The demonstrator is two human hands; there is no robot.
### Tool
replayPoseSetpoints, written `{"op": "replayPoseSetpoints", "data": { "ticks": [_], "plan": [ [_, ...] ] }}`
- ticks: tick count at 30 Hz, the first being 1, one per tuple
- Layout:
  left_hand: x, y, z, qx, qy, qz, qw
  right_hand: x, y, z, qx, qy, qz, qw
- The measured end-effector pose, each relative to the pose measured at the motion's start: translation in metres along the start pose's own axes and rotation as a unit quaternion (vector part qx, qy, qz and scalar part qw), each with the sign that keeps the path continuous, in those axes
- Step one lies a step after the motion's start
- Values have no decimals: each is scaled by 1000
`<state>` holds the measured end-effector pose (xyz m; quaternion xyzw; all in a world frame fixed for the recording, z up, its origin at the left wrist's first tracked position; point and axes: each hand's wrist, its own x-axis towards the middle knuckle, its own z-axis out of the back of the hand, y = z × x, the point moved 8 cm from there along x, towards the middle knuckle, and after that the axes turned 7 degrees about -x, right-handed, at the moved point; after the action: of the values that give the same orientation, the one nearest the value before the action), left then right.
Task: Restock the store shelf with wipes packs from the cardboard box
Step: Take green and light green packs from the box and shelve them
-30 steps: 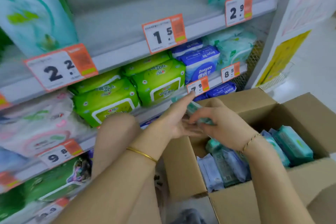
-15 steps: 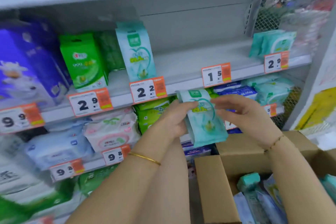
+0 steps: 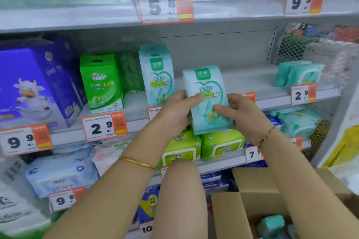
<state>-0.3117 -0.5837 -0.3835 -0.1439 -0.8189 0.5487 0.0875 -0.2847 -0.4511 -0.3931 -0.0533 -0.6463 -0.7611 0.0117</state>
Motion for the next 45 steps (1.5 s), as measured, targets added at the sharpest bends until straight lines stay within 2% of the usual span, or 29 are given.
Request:
{"op": "replayPoseSetpoints", "data": {
  "ticks": [7, 12, 15, 18, 24, 27, 32, 34, 37, 40, 45],
  "plan": [
    [24, -33, 12, 61, -37, -67, 995, 46, 22, -10, 18, 25, 5, 1000],
    [41, -51, 19, 143, -75, -112, 980, 80, 32, -13, 29, 45, 6, 999],
    [40, -63, 32, 246, -142, -157, 946, 100, 36, -10, 63, 23, 12, 998],
    [34, -75, 46, 285, -193, -230, 910, 120, 43, -8, 81, -7, 23, 996],
    [24, -92, 68, 376, -274, -311, 829, 138, 34, -15, -41, -7, 10, 999],
    [19, -93, 73, 384, -291, -318, 817, 140, 23, -14, -30, -1, -2, 1000],
    [21, -96, 58, 418, -266, -342, 799, 150, 25, -15, -16, -2, -1, 1000],
    [24, -100, 50, 471, -262, -345, 768, 157, 27, -17, -6, 3, -8, 1000],
    [26, -107, 38, 560, -251, -372, 696, 169, 27, -21, 11, 9, -22, 1000],
    [28, -105, 27, 624, -228, -405, 627, 190, 20, -20, 4, -19, -32, 999],
    [50, -92, 6, 749, -190, -418, 478, 229, 9, -19, -74, -64, -37, 995]
  ]
}}
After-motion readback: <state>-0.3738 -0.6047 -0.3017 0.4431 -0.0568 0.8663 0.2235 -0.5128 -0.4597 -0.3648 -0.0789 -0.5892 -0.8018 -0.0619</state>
